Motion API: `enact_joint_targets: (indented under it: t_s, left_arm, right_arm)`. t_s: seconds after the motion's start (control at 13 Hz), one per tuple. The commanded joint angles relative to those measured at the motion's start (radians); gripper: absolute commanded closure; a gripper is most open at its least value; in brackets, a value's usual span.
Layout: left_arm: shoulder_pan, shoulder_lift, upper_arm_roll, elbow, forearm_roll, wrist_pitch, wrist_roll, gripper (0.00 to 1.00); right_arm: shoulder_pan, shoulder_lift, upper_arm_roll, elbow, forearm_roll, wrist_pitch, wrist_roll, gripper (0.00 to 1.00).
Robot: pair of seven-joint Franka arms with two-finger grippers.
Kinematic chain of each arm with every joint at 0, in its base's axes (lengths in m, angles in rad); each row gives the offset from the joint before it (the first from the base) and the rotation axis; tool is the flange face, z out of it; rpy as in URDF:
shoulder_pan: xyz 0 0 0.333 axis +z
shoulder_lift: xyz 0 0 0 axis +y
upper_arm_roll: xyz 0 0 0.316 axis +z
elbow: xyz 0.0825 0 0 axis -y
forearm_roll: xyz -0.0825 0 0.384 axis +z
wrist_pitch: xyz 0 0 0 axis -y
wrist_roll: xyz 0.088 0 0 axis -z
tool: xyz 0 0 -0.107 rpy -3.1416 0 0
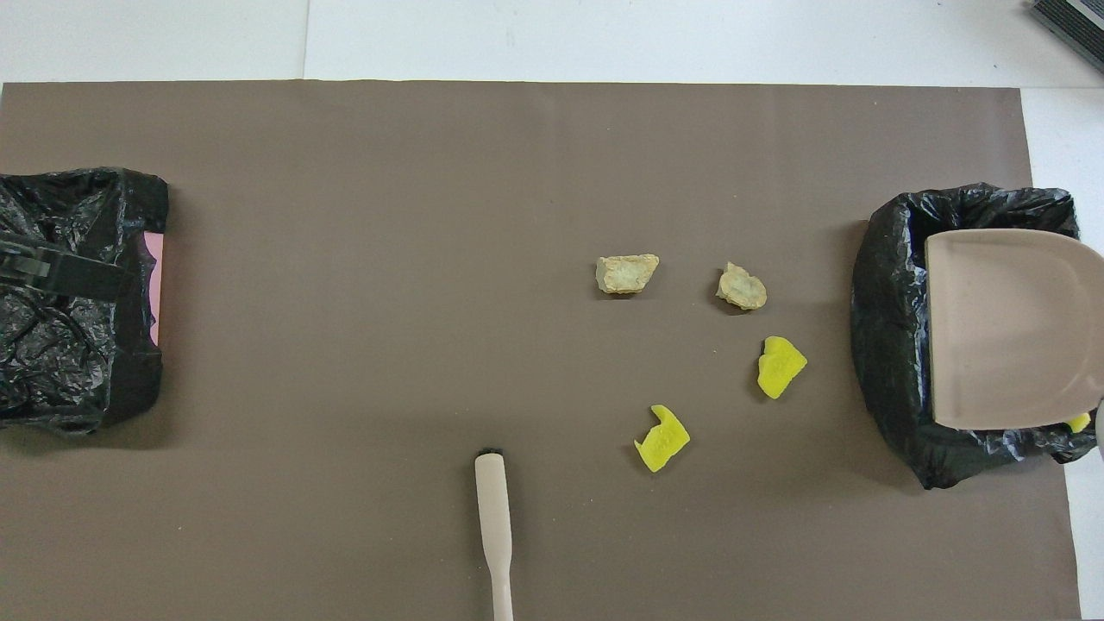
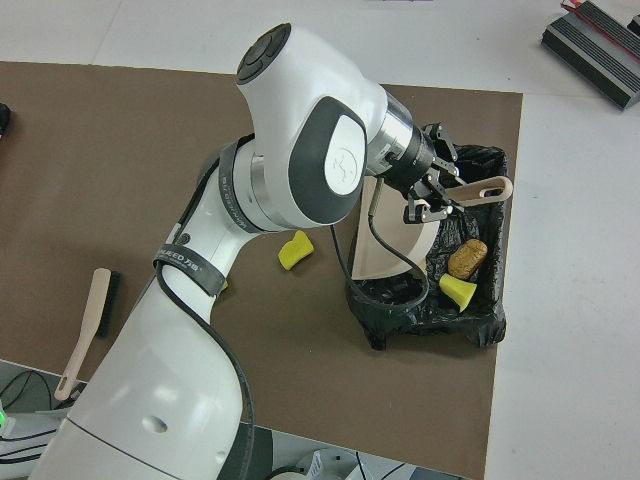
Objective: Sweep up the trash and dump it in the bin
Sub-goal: 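Bring the empty dustpan back to the mat center with the right gripper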
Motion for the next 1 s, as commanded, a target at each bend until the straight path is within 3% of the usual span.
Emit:
enact_joint_targets:
  t_s: [0.0, 0.31, 0.54, 0.92]
  left_arm:
    - [0.003, -0.003, 0.001, 0.017, 0.015, -0.023, 0.004, 0.00]
    - [0.003, -0.003, 0.001, 0.017, 0.015, -0.023, 0.004, 0.00]
    - [0.001, -0.003, 0.001, 0.017, 0.015, -0.023, 0.005, 0.00]
    - [0.003, -0.003, 0.001, 0.017, 0.015, -0.023, 0.005, 0.00]
  right_arm:
    - [0.031, 0.023, 0.009, -0.010, 0.084, -0.035, 0.116, 1.00]
    - [0.130, 0.061, 0.009, -0.010, 0.224, -0.055, 0.308, 1.00]
    - [0.229, 0.072, 0.009, -0.012, 0.332, -0.099, 0.603, 1.00]
    - [0.419, 0.181, 0.009, -0.007, 0.430, -0.052, 1.217, 1.00]
